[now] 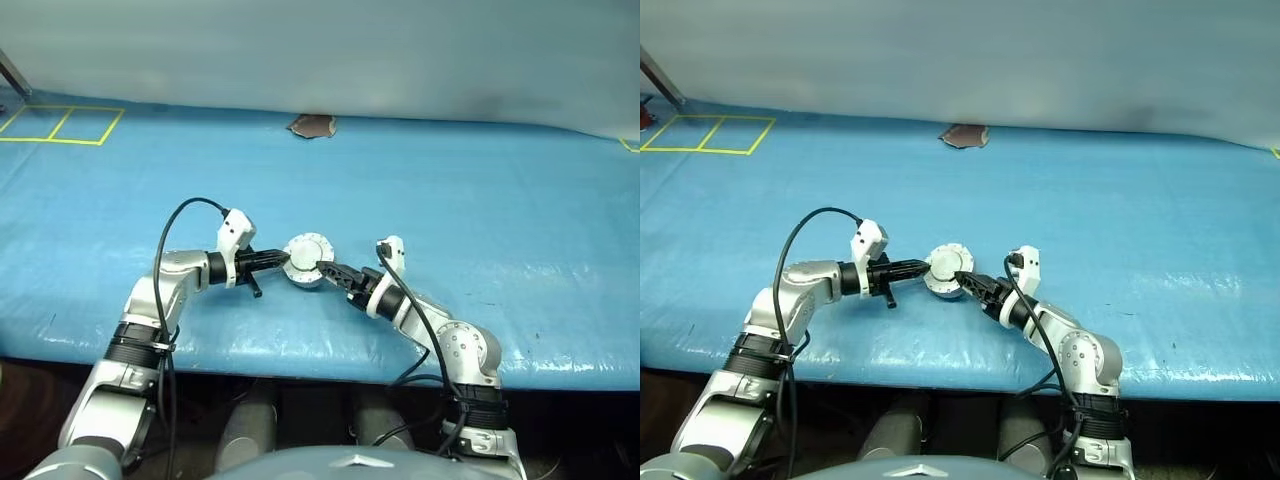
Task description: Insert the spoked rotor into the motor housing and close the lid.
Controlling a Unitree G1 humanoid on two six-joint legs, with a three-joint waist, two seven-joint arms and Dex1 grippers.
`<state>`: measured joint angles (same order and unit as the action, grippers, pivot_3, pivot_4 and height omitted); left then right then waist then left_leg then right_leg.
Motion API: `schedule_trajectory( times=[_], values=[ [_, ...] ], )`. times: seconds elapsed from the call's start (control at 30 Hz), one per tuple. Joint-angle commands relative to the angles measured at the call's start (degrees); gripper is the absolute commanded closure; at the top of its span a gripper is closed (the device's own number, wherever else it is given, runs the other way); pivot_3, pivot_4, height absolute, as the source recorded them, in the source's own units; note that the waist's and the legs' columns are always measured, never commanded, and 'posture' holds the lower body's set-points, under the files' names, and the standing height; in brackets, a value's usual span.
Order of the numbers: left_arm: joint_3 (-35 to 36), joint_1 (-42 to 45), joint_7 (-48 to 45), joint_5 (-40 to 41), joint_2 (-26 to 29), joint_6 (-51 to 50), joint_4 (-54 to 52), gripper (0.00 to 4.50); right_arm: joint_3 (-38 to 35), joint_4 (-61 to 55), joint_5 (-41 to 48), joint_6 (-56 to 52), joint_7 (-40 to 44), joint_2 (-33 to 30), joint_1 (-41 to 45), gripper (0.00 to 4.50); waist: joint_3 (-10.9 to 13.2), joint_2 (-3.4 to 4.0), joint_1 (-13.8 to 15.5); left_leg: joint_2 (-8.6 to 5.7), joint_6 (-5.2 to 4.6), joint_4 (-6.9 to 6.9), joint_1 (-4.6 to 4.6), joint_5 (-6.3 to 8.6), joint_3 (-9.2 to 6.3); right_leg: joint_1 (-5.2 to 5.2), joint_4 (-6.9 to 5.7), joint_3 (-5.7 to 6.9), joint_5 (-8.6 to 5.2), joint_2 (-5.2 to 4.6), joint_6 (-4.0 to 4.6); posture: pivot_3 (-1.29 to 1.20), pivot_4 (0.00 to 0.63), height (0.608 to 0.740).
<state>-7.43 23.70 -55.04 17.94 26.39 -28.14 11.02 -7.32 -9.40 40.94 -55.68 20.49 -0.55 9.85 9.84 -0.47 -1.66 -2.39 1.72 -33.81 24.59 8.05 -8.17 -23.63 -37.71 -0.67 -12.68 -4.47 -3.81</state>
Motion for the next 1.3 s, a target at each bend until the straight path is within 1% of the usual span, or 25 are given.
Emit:
schedule_trajectory(
  times=[0.03, 0.17, 0.27, 0.33, 0.37, 0.47, 0.73, 0.83, 0.9, 1.0, 1.07, 1.3],
  values=[
    [-1.21, -0.20, -0.36, -0.75, -0.54, 0.04, 0.22, 4.50, -0.09, -0.05, 1.17, -0.68, -0.65, -0.12, 0.31, 1.87, 0.00, 0.00, 0.05, 0.00, 0.00, 0.00, 0.00, 0.00, 0.01, 0.00, 0.00, 0.00, 0.00, -0.01, 0.00, 0.00, 0.150, 0.740],
    [-1.24, -0.22, -0.40, -0.93, -0.58, 0.23, 0.25, 4.50, 0.48, 0.17, 1.02, -0.44, -1.00, -0.57, 0.17, 1.87, 0.00, 0.00, 0.05, -0.01, 0.00, 0.02, 0.01, 0.00, 0.01, -0.02, 0.01, 0.00, 0.00, -0.02, 0.00, 0.00, 0.150, 0.740],
    [-1.22, -0.25, -0.43, -0.97, -0.60, 0.31, 0.25, 4.50, 0.85, 0.57, 0.69, -0.31, -1.46, -0.77, -0.17, 2.41, 0.00, 0.00, 0.05, -0.01, 0.00, 0.02, 0.02, 0.00, 0.02, -0.03, 0.02, 0.00, 0.00, -0.02, 0.00, 0.00, 0.150, 0.740],
    [-1.14, -0.25, -0.42, -1.07, -0.64, 0.40, 0.31, 4.50, 0.92, 0.87, 0.93, -0.75, -1.80, -0.78, -0.26, 2.99, -0.02, 0.03, 0.05, -0.01, 0.00, 0.02, 0.02, 0.00, 0.02, -0.02, 0.02, 0.00, 0.00, -0.02, 0.00, 0.00, 0.150, 0.740],
    [-1.08, -0.25, -0.41, -1.15, -0.68, 0.46, 0.32, 4.50, 1.00, 0.95, 1.08, -0.93, -1.89, -0.83, -0.25, 3.13, -0.02, 0.03, 0.08, -0.01, 0.00, 0.02, 0.01, 0.00, 0.02, -0.01, 0.01, 0.00, 0.00, -0.02, 0.00, 0.00, 0.150, 0.740],
    [-0.87, -0.25, -0.46, -1.32, -0.83, 0.52, 0.34, 4.50, 1.22, 0.99, 1.33, -1.07, -1.94, -0.91, -0.22, 3.14, -0.03, 0.04, 0.09, 0.00, 0.29, 0.00, 0.01, 0.18, 0.02, 0.01, 0.02, 0.02, 0.00, -0.04, 0.00, 0.00, 0.150, 0.740],
    [-0.19, -0.62, -0.05, -1.43, -1.39, 0.94, 0.26, 4.50, 0.93, 1.17, 3.18, -1.79, -2.48, -0.38, -0.60, 3.14, -0.03, 0.05, 0.09, 0.00, 0.29, 0.01, 0.01, 0.18, 0.02, 0.01, 0.02, 0.02, 0.00, -0.05, 0.00, 0.00, 0.150, 0.740],
    [1.56, -0.66, 0.96, -0.53, -2.24, 1.64, 0.41, 4.50, 0.56, 1.21, 4.48, -1.55, -2.11, 0.21, -1.15, 3.14, -0.03, 0.05, 0.09, 0.00, 0.29, 0.01, 0.02, 0.18, 0.02, 0.00, 0.02, 0.02, 0.00, -0.05, 0.00, 0.00, 0.150, 0.740],
    [3.90, -0.60, 1.56, 1.15, -3.49, 2.25, 0.14, 4.50, -1.06, 1.26, 6.64, -1.90, -2.55, 1.09, -1.06, 3.14, -0.02, 0.04, 0.04, 0.00, 0.29, 0.01, 0.04, 0.18, 0.01, -0.01, 0.02, 0.03, 0.00, -0.05, 0.00, 0.00, 0.150, 0.740],
    [9.09, -0.24, 2.19, 7.17, -6.00, -1.06, -1.72, 4.50, -4.88, 1.05, 11.15, -2.11, -3.71, 2.91, -0.33, 3.14, 0.04, 0.04, -0.13, 0.01, 0.28, 0.01, 0.12, 0.17, 0.02, -0.10, 0.02, 0.02, 0.00, -0.05, 0.00, 0.00, 0.150, 0.740],
    [11.37, -0.19, 2.60, 10.22, -6.88, -3.35, -2.72, 4.50, -7.01, 0.90, 14.03, -2.19, -4.49, 3.86, 0.24, 3.14, 0.06, 0.04, -0.24, 0.02, 0.00, 0.03, 0.20, 0.00, -0.01, -0.16, 0.03, 0.07, 0.00, -0.03, 0.01, 0.00, 0.150, 0.740],
    [13.56, -2.20, 2.04, 15.82, -6.45, -9.18, -4.36, 4.50, -10.33, 0.68, 19.89, -0.84, -7.44, 5.57, 2.24, 3.14, 0.11, 0.07, -0.57, 0.01, -0.07, 0.16, 0.24, 0.03, 0.05, -0.21, 0.14, 0.08, -0.03, 0.00, 0.00, 0.00, 0.150, 0.740]
  ],
)
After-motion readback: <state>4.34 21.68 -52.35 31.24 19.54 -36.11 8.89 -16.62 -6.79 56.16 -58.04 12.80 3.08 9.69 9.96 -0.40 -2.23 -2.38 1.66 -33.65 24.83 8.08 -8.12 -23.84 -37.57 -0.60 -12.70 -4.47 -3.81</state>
